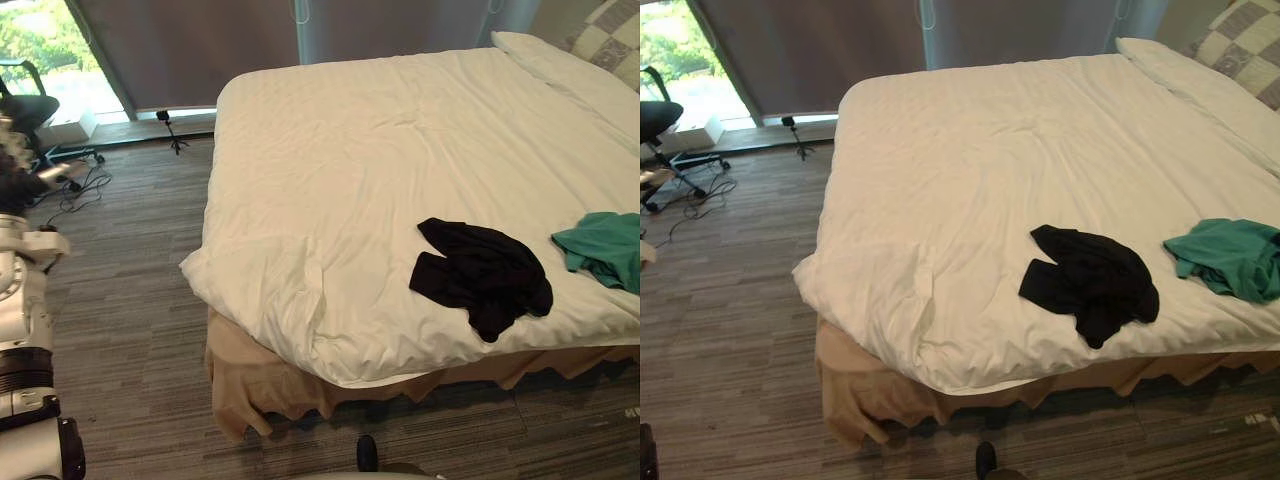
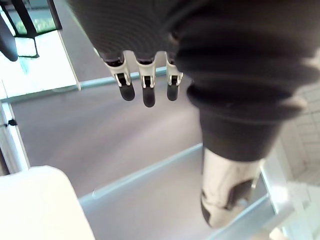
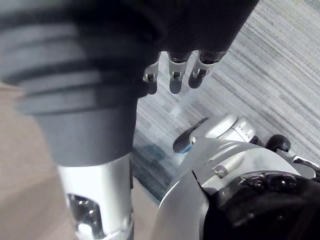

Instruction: Tidy the bed and pick cloth on bed and put in laundry

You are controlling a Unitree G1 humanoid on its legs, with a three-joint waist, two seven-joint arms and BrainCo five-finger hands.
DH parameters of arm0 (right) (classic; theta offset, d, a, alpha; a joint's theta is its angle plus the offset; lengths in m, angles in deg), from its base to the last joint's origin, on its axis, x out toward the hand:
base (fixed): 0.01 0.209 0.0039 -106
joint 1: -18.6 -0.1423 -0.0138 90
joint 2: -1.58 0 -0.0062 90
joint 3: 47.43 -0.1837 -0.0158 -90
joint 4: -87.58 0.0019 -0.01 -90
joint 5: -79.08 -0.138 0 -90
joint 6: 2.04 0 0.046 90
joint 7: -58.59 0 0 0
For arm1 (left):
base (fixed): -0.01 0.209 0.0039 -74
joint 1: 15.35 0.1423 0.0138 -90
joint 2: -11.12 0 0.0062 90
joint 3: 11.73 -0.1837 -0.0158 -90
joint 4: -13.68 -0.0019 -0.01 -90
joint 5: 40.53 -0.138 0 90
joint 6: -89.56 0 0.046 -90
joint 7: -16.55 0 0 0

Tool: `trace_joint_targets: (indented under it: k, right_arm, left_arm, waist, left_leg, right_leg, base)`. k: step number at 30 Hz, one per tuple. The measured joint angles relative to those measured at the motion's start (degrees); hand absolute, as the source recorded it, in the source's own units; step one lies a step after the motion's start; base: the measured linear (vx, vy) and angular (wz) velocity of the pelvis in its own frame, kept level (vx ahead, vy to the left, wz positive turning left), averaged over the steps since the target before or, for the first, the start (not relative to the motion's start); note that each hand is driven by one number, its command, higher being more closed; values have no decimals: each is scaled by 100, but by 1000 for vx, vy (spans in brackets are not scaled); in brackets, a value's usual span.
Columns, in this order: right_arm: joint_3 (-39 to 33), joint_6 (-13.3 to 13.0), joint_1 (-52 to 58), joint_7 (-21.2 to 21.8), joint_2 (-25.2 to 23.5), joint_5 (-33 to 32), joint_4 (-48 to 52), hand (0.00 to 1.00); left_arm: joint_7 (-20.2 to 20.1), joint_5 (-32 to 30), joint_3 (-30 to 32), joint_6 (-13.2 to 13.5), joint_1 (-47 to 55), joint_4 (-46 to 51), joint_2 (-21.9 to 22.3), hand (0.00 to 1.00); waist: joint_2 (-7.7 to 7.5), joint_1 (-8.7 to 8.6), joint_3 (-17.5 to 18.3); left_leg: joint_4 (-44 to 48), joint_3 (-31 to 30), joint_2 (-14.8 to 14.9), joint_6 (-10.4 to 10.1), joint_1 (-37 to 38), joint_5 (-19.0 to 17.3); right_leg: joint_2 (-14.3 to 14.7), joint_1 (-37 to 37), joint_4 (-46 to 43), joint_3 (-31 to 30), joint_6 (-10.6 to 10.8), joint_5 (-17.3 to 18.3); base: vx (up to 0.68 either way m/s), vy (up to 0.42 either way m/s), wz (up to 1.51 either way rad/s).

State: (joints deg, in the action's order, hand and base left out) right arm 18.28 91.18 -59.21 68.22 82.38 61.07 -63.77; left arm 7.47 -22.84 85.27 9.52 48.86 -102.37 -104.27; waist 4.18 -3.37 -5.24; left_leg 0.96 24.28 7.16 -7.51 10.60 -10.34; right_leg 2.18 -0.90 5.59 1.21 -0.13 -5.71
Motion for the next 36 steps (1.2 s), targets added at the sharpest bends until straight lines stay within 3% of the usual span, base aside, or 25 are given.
trace_joint_targets:
  k: [1,5,7,14,15,18,22,30,36]
  right_arm:
    - [68,-45,-8,-51,-3,0,13,0]
    - [355,-47,-2,-143,-6,2,134,0]
    - [527,-51,-51,-178,-2,5,201,0]
    - [965,-45,-445,-253,88,-4,325,0]
    - [1064,-53,-600,-256,129,-6,424,0]
    - [1176,-58,-1089,-252,265,-16,426,0]
    - [1323,-62,-1377,-283,378,-21,424,0]
    - [1381,-202,-1609,-310,512,-44,424,0]
    - [1376,-36,-1483,-346,519,-72,414,0]
  left_arm:
    - [0,-170,-296,-208,-36,-22,245,0]
    - [33,-307,-837,-616,-48,-317,790,0]
    - [138,-428,-1048,-764,-55,-600,872,0]
    - [507,-1258,-1345,-954,-504,-1431,1059,0]
    - [573,-1457,-1476,-974,-703,-1597,1083,100]
    - [812,-1990,-1672,-1013,-1130,-1821,1124,100]
    - [1007,-2394,-1822,-1147,-1378,-1896,1129,100]
    - [1006,-2716,-2050,-1132,-985,-1567,1088,100]
    - [1049,-2317,-1851,-905,553,-492,1164,100]
  waist:
    - [-3,-45,-7]
    - [2,-150,-77]
    - [-3,-197,-89]
    - [-30,-276,-463]
    - [-13,-284,-635]
    - [52,-359,-1057]
    - [119,-426,-1341]
    - [159,-431,-1368]
    - [237,-307,-1253]
  left_leg:
    - [1,25,-6,-5,-59,4]
    - [6,89,5,-24,-44,18]
    - [-3,156,8,-25,-49,16]
    - [27,224,-59,-22,-253,18]
    - [43,253,-98,-19,-356,20]
    - [208,343,-177,-17,-600,19]
    - [219,348,-203,-16,-672,19]
    - [200,258,-217,-3,-656,16]
    - [151,-63,-187,16,-443,22]
  right_leg:
    - [0,-79,-2,-20,17,-18]
    - [37,-142,-41,-88,-38,-83]
    - [57,-187,-43,-150,-35,-87]
    - [-2,-423,-43,-193,126,-199]
    - [-42,-536,-45,-214,148,-251]
    - [-138,-749,-46,-300,173,-352]
    - [-164,-818,-46,-314,172,-363]
    - [-203,-756,-43,-215,185,-347]
    - [-233,-397,-37,144,267,-274]
  base:
    - [-22,-7,-11]
    - [30,13,-12]
    - [43,42,-16]
    - [-30,30,-6]
    - [-80,28,-11]
    - [-85,23,-13]
    - [-40,-4,-3]
    - [-14,7,7]
    - [-7,27,27]
